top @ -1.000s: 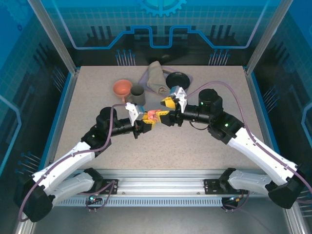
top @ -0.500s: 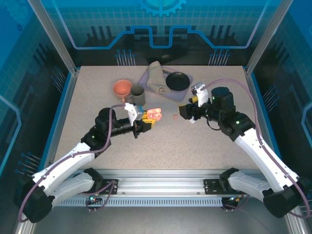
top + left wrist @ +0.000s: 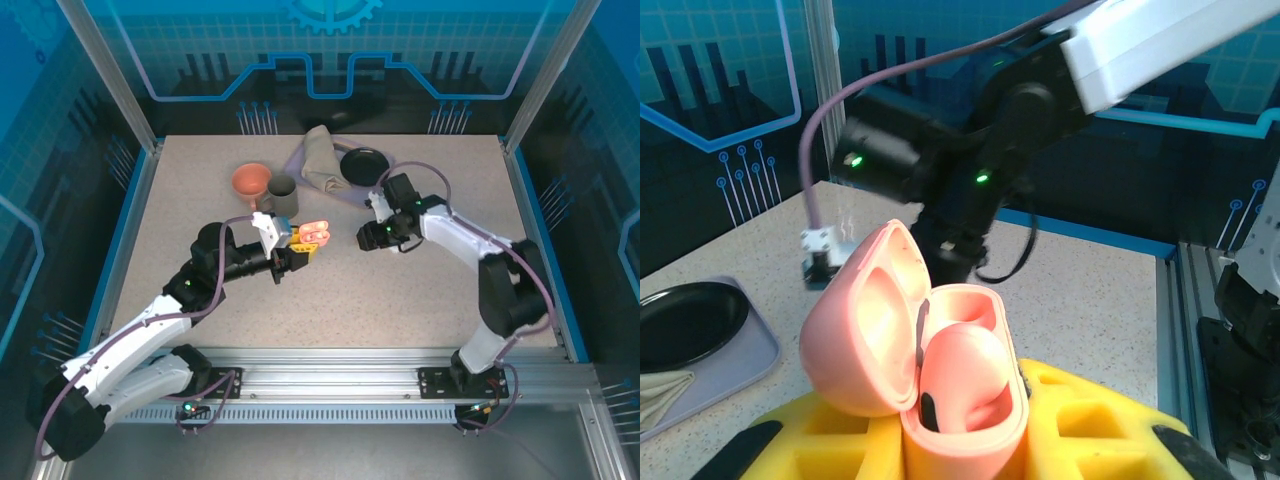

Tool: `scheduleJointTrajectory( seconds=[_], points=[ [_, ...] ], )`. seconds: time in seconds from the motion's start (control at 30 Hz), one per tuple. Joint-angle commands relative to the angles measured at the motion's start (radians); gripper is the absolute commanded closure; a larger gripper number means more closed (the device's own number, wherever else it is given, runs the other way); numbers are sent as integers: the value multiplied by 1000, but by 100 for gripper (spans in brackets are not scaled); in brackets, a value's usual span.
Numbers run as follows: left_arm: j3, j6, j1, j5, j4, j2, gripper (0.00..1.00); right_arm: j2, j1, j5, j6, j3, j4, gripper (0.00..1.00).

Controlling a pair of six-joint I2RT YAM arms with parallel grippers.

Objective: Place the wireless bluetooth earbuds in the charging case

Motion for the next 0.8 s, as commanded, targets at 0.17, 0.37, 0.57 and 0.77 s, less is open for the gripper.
scheduleJointTrajectory(
  seconds=[0.17, 0.37, 0.57, 0.77],
  points=[
    [22, 29, -1, -18, -39, -42, 100, 236, -12, 38, 9, 243, -94, 51],
    [13, 32, 0, -26, -54, -61, 100, 354, -13, 47, -3, 346, -158, 50],
    [12, 34, 0, -28, -63, -63, 100, 409, -13, 49, -1, 398, -199, 53],
    [10, 38, -1, -29, -62, -61, 100, 445, -8, 48, -4, 427, -239, 56]
  ],
)
